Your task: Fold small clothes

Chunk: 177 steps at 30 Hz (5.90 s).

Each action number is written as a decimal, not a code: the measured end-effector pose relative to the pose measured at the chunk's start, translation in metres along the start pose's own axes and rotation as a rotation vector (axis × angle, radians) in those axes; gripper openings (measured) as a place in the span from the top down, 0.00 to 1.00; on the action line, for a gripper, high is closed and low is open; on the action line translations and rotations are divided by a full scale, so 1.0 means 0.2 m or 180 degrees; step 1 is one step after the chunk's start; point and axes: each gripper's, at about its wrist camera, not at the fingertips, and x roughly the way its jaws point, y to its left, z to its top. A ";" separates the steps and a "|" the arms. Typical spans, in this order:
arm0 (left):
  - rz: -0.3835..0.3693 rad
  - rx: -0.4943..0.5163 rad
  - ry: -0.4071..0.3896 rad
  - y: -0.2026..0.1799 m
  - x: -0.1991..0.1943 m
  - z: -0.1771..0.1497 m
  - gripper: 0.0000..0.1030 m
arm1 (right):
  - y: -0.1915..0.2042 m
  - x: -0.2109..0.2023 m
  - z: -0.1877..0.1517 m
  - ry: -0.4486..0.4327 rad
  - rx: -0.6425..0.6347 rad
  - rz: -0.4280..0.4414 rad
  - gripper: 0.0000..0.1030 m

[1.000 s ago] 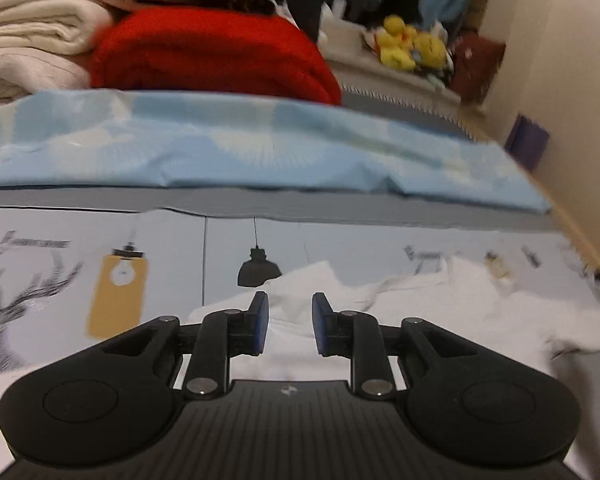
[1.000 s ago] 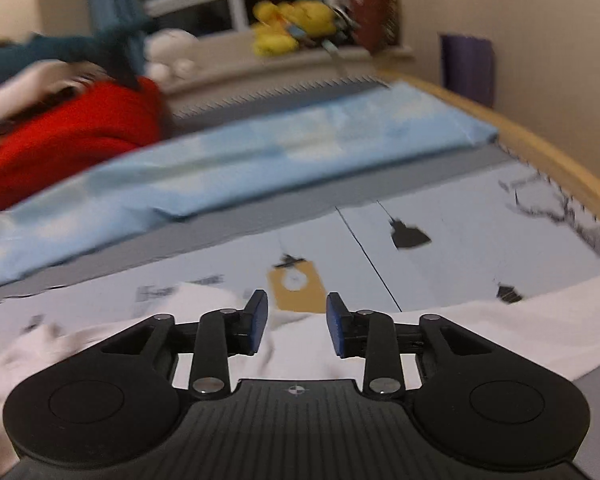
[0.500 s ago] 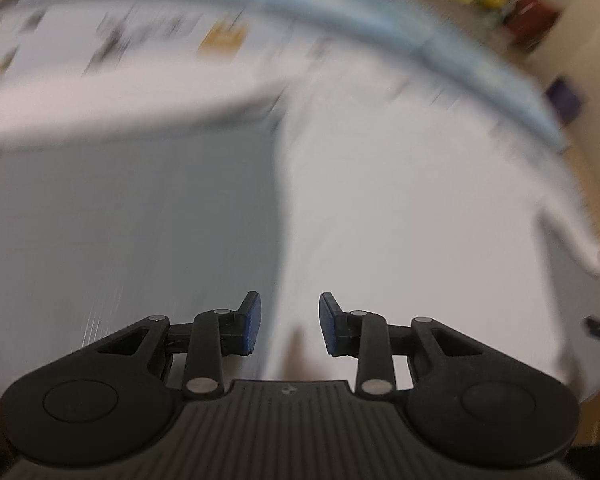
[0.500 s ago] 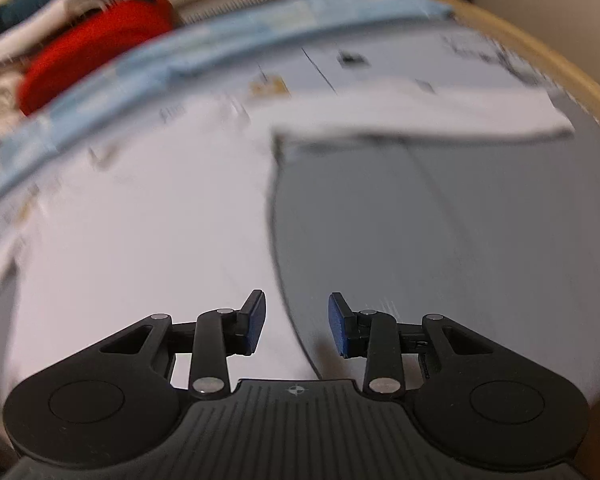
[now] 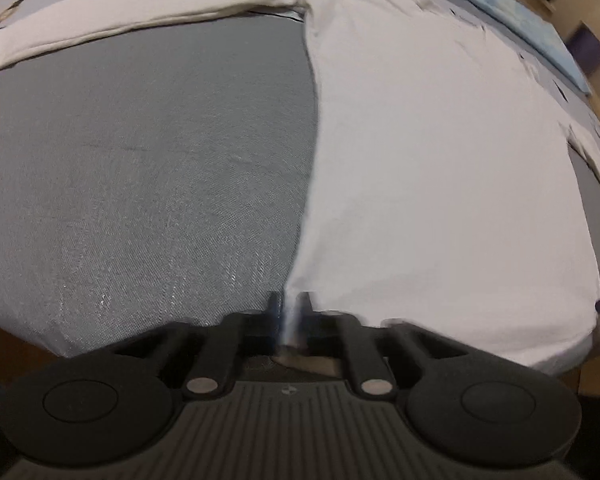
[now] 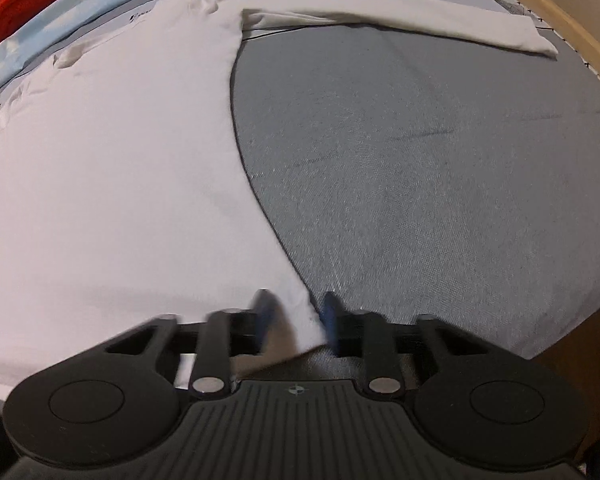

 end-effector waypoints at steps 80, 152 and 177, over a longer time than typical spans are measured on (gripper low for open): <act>0.1282 -0.1742 -0.1588 1.23 -0.25 1.10 0.97 | 0.57 -0.38 0.66 -0.1459 -0.0881 0.0039 0.64; 0.0223 0.0688 0.0190 -0.22 0.56 1.40 0.62 | 0.16 0.51 1.15 -0.0543 0.0535 0.0641 0.88; -0.0043 0.0743 -0.0638 -0.61 0.17 1.44 0.50 | -1.15 0.29 1.04 -0.1448 0.2260 -0.0404 0.75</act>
